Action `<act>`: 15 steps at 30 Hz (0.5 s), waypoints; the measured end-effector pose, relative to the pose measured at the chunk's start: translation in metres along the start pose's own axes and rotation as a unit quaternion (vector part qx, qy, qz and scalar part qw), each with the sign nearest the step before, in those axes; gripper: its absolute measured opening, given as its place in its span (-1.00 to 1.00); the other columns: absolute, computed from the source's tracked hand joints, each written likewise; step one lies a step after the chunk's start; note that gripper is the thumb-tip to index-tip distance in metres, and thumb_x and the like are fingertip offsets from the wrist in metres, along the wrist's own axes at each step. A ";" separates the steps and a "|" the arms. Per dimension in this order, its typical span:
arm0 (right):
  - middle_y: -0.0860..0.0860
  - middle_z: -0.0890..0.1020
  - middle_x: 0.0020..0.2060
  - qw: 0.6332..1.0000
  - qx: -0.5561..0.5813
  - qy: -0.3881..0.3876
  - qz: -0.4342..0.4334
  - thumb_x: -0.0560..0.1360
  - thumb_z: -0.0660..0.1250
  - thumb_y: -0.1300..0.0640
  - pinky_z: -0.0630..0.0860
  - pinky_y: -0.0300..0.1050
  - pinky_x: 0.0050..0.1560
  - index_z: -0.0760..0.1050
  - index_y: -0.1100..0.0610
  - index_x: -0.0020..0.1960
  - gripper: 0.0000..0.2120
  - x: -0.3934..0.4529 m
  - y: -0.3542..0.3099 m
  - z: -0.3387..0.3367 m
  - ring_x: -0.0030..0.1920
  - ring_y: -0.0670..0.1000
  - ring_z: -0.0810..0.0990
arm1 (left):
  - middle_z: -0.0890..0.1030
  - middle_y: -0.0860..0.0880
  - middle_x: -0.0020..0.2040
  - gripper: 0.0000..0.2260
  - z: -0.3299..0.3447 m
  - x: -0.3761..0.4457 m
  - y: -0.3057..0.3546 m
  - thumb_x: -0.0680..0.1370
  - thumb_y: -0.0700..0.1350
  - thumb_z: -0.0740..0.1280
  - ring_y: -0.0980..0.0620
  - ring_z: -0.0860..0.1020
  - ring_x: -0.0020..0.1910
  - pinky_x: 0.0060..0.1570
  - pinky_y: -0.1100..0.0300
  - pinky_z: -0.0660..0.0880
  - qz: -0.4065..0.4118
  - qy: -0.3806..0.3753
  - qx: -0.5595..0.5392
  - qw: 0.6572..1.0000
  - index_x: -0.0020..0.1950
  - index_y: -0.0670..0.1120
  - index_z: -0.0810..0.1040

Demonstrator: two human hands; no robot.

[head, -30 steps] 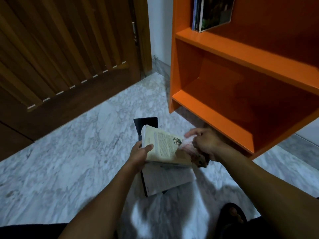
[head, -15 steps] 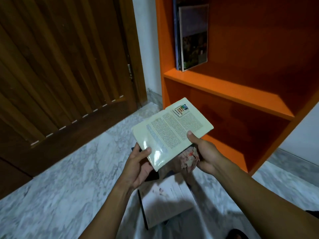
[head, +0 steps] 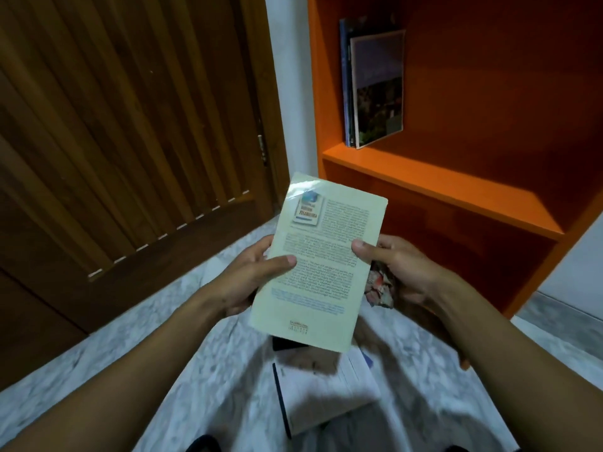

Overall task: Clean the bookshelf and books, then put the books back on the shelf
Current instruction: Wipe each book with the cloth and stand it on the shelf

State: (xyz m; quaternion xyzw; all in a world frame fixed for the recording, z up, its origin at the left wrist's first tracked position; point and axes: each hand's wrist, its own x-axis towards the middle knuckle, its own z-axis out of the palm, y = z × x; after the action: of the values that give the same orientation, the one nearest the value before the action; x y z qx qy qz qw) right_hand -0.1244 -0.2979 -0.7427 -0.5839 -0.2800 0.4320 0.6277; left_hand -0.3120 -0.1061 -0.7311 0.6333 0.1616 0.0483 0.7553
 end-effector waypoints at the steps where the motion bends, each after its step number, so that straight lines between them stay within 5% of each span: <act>1: 0.11 0.68 0.17 1.000 -0.016 -0.002 -0.013 0.54 0.37 0.13 0.60 0.02 0.12 0.55 0.20 0.29 -0.66 -0.001 0.000 0.005 0.13 0.10 0.68 | 0.60 -0.13 0.30 -0.48 0.004 -0.005 0.000 0.50 -0.13 0.43 -0.20 0.61 0.23 0.18 -0.24 0.55 0.017 0.024 0.026 0.999 0.43 -0.01 0.38; 5: 0.19 0.66 0.15 0.998 -0.035 -0.019 -0.043 0.60 0.31 0.19 0.54 -0.35 -0.35 0.49 0.19 0.35 -0.67 -0.007 -0.003 0.027 -0.32 -0.17 0.68 | 0.67 -0.07 0.19 -0.55 0.016 -0.034 0.006 0.49 -0.14 0.36 -0.16 0.68 0.10 -0.10 -0.04 0.66 0.080 0.094 0.028 0.992 0.37 0.02 0.40; 11: 0.01 0.70 0.13 0.997 -0.006 0.042 -0.067 0.57 0.35 0.13 0.62 -0.15 0.03 0.57 0.06 0.25 -0.75 -0.004 -0.005 0.045 0.09 -0.01 0.70 | 0.67 -0.08 0.20 -0.62 0.015 -0.047 0.006 0.55 -0.13 0.30 -0.16 0.68 0.10 -0.08 -0.06 0.66 0.103 0.153 0.001 0.983 0.37 -0.03 0.42; 13: -0.02 0.62 0.20 0.989 0.052 0.125 -0.059 0.55 0.40 0.16 0.59 0.10 0.20 0.46 -0.02 0.36 -0.60 0.002 -0.005 0.041 0.16 0.06 0.65 | 0.65 -0.10 0.24 -0.65 0.015 -0.046 0.007 0.61 -0.13 0.27 -0.18 0.66 0.14 0.01 -0.15 0.64 0.105 0.173 -0.011 0.979 0.40 -0.03 0.41; 15: 0.03 0.56 0.20 0.968 0.153 0.197 -0.018 0.53 0.41 0.25 0.59 0.25 0.13 0.27 -0.06 0.50 -0.37 0.007 -0.006 0.032 0.13 0.16 0.65 | 0.63 -0.11 0.27 -0.65 0.014 -0.047 0.005 0.63 -0.12 0.26 -0.21 0.64 0.17 0.10 -0.26 0.58 0.099 0.178 -0.028 0.979 0.42 -0.02 0.40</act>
State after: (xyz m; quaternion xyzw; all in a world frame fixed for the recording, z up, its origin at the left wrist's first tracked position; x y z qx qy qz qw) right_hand -0.1474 -0.2758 -0.7327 -0.5497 -0.0920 0.3344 0.7600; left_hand -0.3511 -0.1311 -0.7161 0.6064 0.2284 0.2387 0.7232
